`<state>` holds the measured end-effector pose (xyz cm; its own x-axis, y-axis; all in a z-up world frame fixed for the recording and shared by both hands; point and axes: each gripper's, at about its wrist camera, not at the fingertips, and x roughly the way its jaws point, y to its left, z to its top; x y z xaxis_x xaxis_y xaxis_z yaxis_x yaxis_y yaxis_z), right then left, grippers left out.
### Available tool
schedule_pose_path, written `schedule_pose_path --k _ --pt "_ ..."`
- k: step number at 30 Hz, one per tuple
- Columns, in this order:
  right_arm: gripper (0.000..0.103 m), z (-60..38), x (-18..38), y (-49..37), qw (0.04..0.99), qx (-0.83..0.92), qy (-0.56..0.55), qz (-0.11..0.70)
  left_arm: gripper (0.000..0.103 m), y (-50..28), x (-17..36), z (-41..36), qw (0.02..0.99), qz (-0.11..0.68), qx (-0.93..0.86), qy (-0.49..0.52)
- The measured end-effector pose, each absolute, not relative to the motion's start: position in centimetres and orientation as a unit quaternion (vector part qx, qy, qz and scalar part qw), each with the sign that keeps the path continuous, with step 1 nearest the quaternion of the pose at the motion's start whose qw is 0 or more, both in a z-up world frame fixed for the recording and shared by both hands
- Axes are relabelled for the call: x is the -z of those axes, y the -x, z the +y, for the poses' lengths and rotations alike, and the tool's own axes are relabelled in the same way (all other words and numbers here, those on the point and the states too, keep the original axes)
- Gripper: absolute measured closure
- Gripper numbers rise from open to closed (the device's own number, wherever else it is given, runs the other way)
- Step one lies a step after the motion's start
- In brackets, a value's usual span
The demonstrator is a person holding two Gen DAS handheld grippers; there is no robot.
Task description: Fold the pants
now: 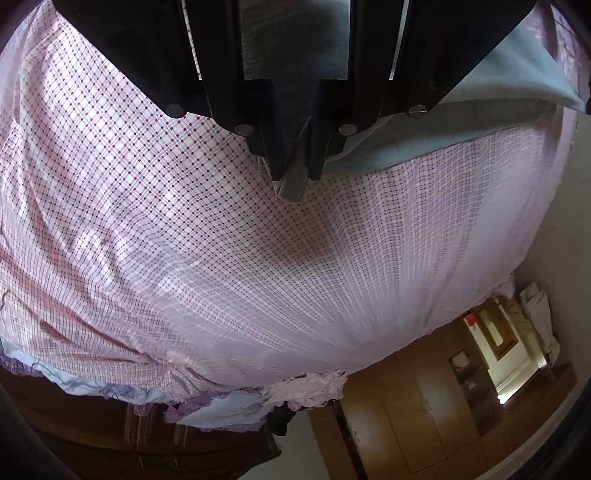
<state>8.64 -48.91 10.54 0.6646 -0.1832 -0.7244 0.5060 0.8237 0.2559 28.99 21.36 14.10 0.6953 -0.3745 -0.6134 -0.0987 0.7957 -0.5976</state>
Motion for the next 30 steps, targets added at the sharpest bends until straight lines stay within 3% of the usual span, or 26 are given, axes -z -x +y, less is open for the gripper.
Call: schedule_pose_path --k 6,8,10,12,14,20,21,23,24,25,27,30 --pt "0.093 -49.0 -10.0 -9.3 0.879 0.205 -0.224 0.368 0.100 -29.3 -12.3 21.2 0.851 0.415 0.056 0.318" --pt "0.074 -49.1 -10.2 -9.4 0.878 0.221 -0.219 0.364 0.097 -29.4 -11.9 22.2 0.838 0.437 0.020 0.327" --pt "0.024 -49.3 -10.8 -9.3 0.881 0.237 -0.209 0.351 0.088 -29.4 -12.0 23.4 0.826 0.457 -0.040 0.328" --pt "0.017 -49.3 -11.4 -8.7 0.891 0.236 -0.209 0.328 0.071 -28.2 -12.7 24.4 0.834 0.421 -0.043 0.354" --pt "0.017 -49.2 -12.2 -7.7 0.904 0.232 -0.210 0.290 0.060 -26.8 -13.1 24.4 0.844 0.392 -0.022 0.366" --pt "0.018 -47.1 -12.0 -7.1 0.907 0.198 -0.208 0.309 0.060 -22.9 -10.7 21.2 0.837 0.427 0.058 0.338" --pt "0.022 -46.7 -11.8 -7.1 0.906 0.184 -0.211 0.318 0.060 -22.5 -10.3 20.4 0.837 0.434 0.074 0.327" --pt "0.049 -44.0 -11.1 -6.7 0.907 0.112 -0.230 0.335 0.062 -20.9 -9.8 17.7 0.844 0.444 0.104 0.283" --pt "0.071 -42.8 -10.9 -6.8 0.908 0.098 -0.228 0.339 0.065 -20.2 -9.6 16.6 0.849 0.442 0.115 0.267" --pt "0.083 -40.5 -10.7 -7.5 0.908 0.075 -0.205 0.358 0.067 -18.9 -9.5 14.7 0.857 0.429 0.142 0.249" --pt "0.085 -33.9 -10.3 -10.1 0.906 0.006 -0.120 0.406 0.081 -17.1 -9.7 11.1 0.867 0.401 0.199 0.219" --pt "0.086 -25.5 -9.1 -14.6 0.882 -0.082 -0.039 0.462 0.083 -15.0 -9.7 3.8 0.911 0.345 0.214 0.078"
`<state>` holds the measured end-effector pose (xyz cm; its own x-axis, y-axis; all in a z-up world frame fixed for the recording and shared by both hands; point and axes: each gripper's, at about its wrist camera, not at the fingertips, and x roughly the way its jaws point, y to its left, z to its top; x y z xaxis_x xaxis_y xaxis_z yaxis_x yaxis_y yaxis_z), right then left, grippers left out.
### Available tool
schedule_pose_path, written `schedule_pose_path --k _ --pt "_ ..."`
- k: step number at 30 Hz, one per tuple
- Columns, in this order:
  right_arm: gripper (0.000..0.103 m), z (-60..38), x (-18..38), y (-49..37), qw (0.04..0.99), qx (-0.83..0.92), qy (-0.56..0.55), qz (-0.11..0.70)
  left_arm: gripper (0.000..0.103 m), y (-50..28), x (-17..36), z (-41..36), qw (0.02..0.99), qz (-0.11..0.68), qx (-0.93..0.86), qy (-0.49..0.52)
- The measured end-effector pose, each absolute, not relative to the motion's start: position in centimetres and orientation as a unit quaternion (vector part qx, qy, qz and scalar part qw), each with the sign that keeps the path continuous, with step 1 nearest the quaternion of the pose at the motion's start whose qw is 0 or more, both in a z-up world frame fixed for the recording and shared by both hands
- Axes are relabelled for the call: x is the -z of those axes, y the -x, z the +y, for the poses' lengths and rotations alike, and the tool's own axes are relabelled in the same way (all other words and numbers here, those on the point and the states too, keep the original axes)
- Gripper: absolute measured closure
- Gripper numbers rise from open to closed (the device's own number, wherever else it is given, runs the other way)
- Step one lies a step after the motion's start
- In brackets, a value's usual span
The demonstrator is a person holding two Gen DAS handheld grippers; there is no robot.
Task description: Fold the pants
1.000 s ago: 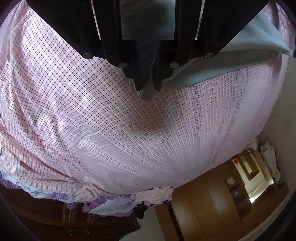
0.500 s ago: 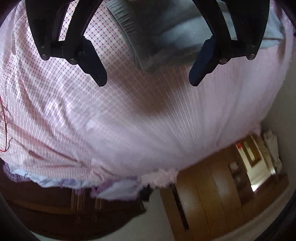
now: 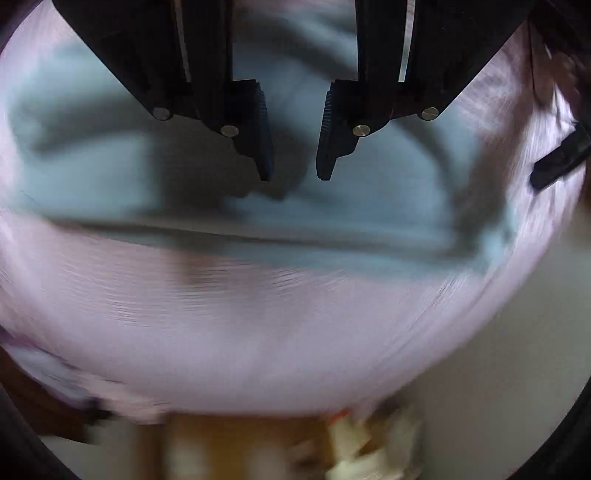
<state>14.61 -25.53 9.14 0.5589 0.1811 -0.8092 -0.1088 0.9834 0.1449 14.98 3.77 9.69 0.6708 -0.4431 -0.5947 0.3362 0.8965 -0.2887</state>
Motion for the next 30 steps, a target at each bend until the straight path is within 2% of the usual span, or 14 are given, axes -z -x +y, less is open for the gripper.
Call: schedule_pose_path --k 2,4,7,11,12,13,14,16,20,22,23,26,28,30 --pt "0.086 -22.8 -8.0 -18.5 0.866 -0.086 -0.027 0.492 0.086 -15.0 -8.6 1.1 0.915 0.349 0.199 0.038" --pt "0.086 -22.4 -7.5 -21.9 0.865 -0.058 -0.018 0.498 0.091 -15.5 -6.1 0.0 0.890 0.402 0.209 0.046" --pt "0.086 -23.4 -7.5 -25.6 0.875 -0.011 -0.006 0.484 0.093 -15.6 -3.4 0.4 0.865 0.455 0.203 0.054" --pt "0.086 -24.4 -9.0 -26.4 0.885 0.015 0.020 0.465 0.093 -14.4 -2.9 1.9 0.862 0.456 0.203 0.089" --pt "0.082 -23.7 -9.7 -25.8 0.891 -0.005 0.021 0.453 0.093 -14.1 -3.0 2.3 0.863 0.453 0.202 0.094" --pt "0.071 -22.8 -10.5 -25.1 0.898 -0.032 0.031 0.437 0.093 -13.7 -3.3 3.2 0.868 0.444 0.199 0.101" --pt "0.064 -21.0 -11.4 -24.2 0.902 -0.066 0.067 0.421 0.092 -13.2 -3.5 4.1 0.873 0.433 0.195 0.111" --pt "0.041 -18.7 -12.2 -23.0 0.899 -0.101 0.107 0.412 0.085 -12.5 -3.6 6.7 0.880 0.417 0.181 0.139" --pt "0.038 -17.0 -12.6 -17.5 0.897 -0.158 0.092 0.402 0.073 -12.8 -3.6 10.6 0.874 0.414 0.148 0.208" --pt "0.027 -18.3 -12.1 -14.1 0.904 -0.145 0.062 0.396 0.071 -13.4 -3.9 14.2 0.868 0.398 0.136 0.264" --pt "0.025 -19.6 -11.7 -12.4 0.908 -0.117 0.037 0.400 0.069 -13.6 -3.8 16.2 0.861 0.384 0.127 0.307" --pt "0.023 -25.7 -10.0 -8.5 0.904 -0.038 -0.067 0.421 0.046 -14.8 -2.4 22.4 0.822 0.350 0.078 0.443" --pt "0.023 -29.8 -9.3 -6.8 0.895 0.001 -0.127 0.428 0.046 -15.4 -0.1 25.8 0.760 0.324 0.082 0.558" --pt "0.023 -33.4 -8.8 -4.4 0.887 0.032 -0.174 0.426 0.046 -16.7 1.4 27.5 0.715 0.330 0.093 0.609"
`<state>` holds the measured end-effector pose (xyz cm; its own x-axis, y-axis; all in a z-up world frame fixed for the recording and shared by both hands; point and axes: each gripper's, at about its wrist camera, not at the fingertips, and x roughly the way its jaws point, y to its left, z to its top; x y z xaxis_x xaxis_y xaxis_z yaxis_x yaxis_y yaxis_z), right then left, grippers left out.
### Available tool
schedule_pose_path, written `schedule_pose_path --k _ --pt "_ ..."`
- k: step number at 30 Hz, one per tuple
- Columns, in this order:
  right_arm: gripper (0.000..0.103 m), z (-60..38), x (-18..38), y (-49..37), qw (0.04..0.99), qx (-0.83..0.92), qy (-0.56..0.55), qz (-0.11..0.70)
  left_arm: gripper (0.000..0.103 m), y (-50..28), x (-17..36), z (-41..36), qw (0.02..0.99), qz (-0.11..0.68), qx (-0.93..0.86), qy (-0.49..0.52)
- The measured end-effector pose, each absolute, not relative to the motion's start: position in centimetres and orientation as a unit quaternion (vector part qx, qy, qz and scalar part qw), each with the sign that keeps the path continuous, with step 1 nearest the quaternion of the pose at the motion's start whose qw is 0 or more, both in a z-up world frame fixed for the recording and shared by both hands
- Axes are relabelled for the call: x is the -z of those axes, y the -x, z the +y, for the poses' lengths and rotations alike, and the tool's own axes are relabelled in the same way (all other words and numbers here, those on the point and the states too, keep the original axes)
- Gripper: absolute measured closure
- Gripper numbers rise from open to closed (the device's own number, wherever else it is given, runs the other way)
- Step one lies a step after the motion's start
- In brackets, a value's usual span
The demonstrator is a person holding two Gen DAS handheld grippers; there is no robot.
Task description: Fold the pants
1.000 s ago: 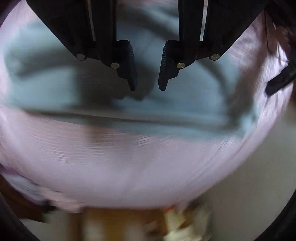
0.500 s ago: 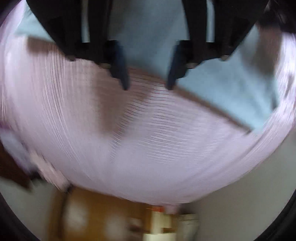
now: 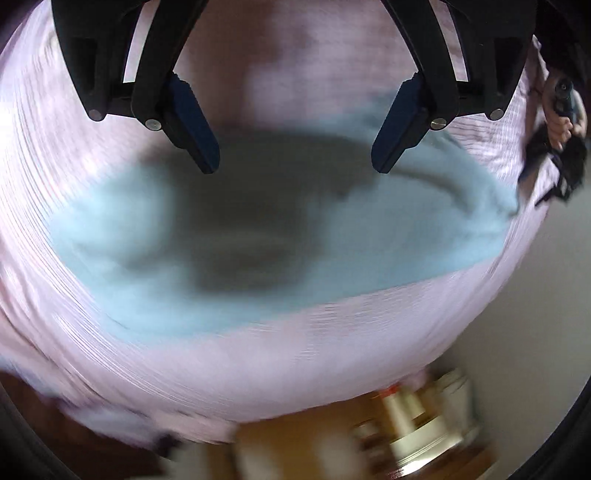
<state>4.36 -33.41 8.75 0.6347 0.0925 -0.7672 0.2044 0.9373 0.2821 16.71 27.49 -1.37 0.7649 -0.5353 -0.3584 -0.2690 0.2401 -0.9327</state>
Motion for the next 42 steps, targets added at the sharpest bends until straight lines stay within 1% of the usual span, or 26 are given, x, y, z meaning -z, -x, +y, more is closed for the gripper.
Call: schedule_pose_path --k 1,4,7,8,10,12,13,15,16,17,18,19,20,21,23,26,33,38,42 --pt "0.022 -35.1 -8.5 -3.1 0.882 0.045 -0.199 0.425 0.046 -17.6 2.0 27.3 0.696 0.340 0.104 0.624" --pt "0.022 -38.4 -7.7 0.1 0.868 0.085 -0.260 0.415 0.046 -18.0 1.6 26.5 0.695 0.349 0.124 0.616" --pt "0.022 -40.3 -6.9 0.9 0.856 0.117 -0.293 0.409 0.046 -18.3 1.8 26.1 0.702 0.354 0.135 0.603" --pt "0.022 -41.3 -6.2 1.0 0.845 0.122 -0.323 0.408 0.048 -18.3 2.0 26.6 0.703 0.355 0.136 0.602" --pt "0.022 -43.0 -5.7 1.5 0.831 0.127 -0.381 0.384 0.058 -18.9 3.0 25.8 0.700 0.358 0.133 0.604" --pt "0.022 -44.7 -5.4 2.0 0.821 0.125 -0.439 0.342 0.068 -18.7 3.2 26.0 0.694 0.349 0.135 0.615" --pt "0.022 -45.4 -5.1 1.9 0.815 0.118 -0.469 0.321 0.071 -18.3 3.3 25.5 0.692 0.344 0.138 0.620" --pt "0.023 -46.9 -4.3 1.2 0.792 0.110 -0.524 0.294 0.079 -18.4 3.6 25.4 0.689 0.343 0.136 0.624" --pt "0.032 -47.3 -4.1 1.1 0.787 0.108 -0.536 0.286 0.082 -18.8 4.0 26.1 0.688 0.345 0.133 0.624" --pt "0.040 -48.0 -3.8 0.5 0.784 0.109 -0.547 0.274 0.089 -18.8 4.1 26.3 0.688 0.348 0.129 0.623" --pt "0.062 -48.8 -3.6 0.3 0.785 0.115 -0.545 0.271 0.095 -18.9 4.3 26.6 0.690 0.358 0.120 0.618" --pt "0.089 -48.7 -3.4 -0.3 0.784 0.121 -0.543 0.276 0.097 -20.3 3.7 25.1 0.692 0.365 0.112 0.612" --pt "0.098 -49.2 -3.1 -0.7 0.779 0.133 -0.542 0.286 0.097 -20.7 3.6 25.1 0.694 0.369 0.108 0.609" --pt "0.100 -49.5 -2.9 -0.9 0.773 0.132 -0.552 0.283 0.097 -21.1 3.4 25.1 0.698 0.370 0.103 0.604" --pt "0.102 -50.6 -2.7 0.1 0.757 0.105 -0.594 0.252 0.098 -21.3 3.0 25.0 0.708 0.378 0.092 0.590" --pt "0.103 -51.1 -4.4 1.0 0.774 0.091 -0.576 0.247 0.098 -20.2 1.8 25.1 0.715 0.384 0.086 0.578" --pt "0.103 -50.4 -7.4 3.0 0.797 0.084 -0.522 0.291 0.098 -13.9 -2.6 26.4 0.731 0.374 0.103 0.561" --pt "0.103 -49.6 -7.0 5.8 0.791 0.065 -0.518 0.320 0.098 -8.7 -4.3 27.9 0.737 0.364 0.110 0.559" --pt "0.103 -48.8 -6.4 7.8 0.787 0.056 -0.516 0.333 0.098 -4.6 -4.1 29.3 0.735 0.353 0.101 0.570"
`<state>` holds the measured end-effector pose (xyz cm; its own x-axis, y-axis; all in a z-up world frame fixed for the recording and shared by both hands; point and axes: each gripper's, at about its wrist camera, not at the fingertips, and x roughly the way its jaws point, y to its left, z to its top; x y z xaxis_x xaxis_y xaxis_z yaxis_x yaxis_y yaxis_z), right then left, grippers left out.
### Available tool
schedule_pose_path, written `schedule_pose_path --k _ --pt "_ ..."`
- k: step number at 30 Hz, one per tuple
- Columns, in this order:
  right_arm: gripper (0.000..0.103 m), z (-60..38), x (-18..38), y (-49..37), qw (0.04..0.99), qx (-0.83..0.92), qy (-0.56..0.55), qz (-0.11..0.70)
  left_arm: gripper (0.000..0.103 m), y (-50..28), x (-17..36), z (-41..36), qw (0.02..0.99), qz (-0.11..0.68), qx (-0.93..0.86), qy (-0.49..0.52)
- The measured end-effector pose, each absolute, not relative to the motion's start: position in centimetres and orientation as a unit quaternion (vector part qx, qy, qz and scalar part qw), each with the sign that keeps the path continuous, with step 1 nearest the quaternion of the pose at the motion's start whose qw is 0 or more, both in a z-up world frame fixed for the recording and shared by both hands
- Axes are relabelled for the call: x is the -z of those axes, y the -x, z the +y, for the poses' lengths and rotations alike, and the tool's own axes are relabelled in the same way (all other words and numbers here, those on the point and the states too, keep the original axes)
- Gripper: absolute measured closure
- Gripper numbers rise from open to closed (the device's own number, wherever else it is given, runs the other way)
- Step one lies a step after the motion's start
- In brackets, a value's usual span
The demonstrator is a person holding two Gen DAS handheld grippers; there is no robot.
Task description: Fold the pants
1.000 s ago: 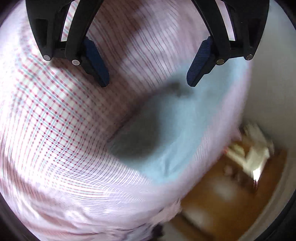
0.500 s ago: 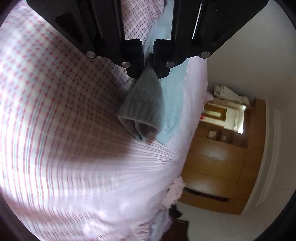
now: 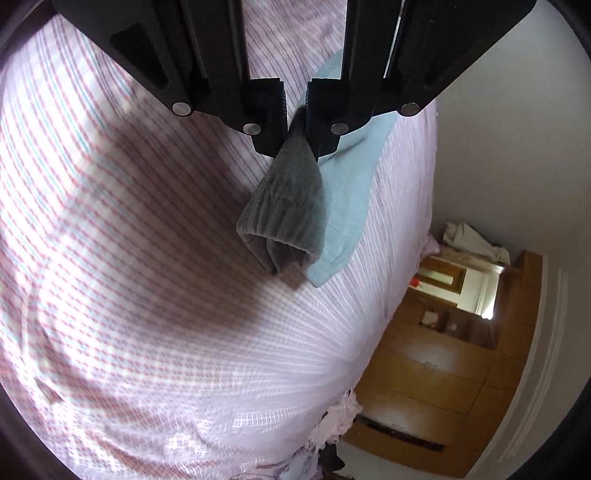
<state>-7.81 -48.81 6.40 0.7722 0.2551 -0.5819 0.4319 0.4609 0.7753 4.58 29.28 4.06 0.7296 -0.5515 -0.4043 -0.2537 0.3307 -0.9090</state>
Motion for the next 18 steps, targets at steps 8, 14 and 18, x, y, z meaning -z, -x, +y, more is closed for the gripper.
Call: schedule_pose_path --k 8,14,18 --pt "0.102 -48.4 -7.1 9.8 0.800 0.091 -0.487 0.339 0.101 -1.5 -1.5 30.6 0.717 0.340 0.069 0.604" --pt "0.022 -46.0 -8.4 10.4 0.861 0.207 -0.307 0.350 0.093 1.2 -2.5 31.9 0.789 0.357 0.004 0.500" --pt "0.021 -45.6 -7.2 10.4 0.871 0.217 -0.277 0.343 0.080 1.8 -5.4 25.9 0.873 0.393 0.004 0.290"
